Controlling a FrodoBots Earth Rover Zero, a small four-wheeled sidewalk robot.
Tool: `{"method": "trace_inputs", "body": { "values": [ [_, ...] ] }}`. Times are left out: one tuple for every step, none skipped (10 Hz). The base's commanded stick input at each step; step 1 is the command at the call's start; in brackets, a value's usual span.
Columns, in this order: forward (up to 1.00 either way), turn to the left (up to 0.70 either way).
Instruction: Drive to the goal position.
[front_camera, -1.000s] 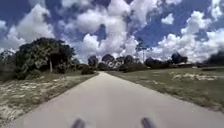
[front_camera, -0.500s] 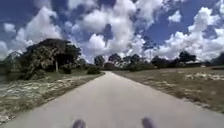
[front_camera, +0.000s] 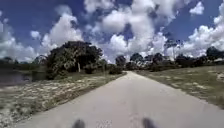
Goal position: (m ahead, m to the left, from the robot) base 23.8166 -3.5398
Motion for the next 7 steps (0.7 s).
{"method": "trace_inputs", "body": {
  "values": [
    [0.85,0.0],
    [0.85,0.0],
    [0.85,0.0],
    [0.85,0.0],
    [0.85,0.0],
    [0.85,0.0],
    [0.85,0.0]
  ]
}}
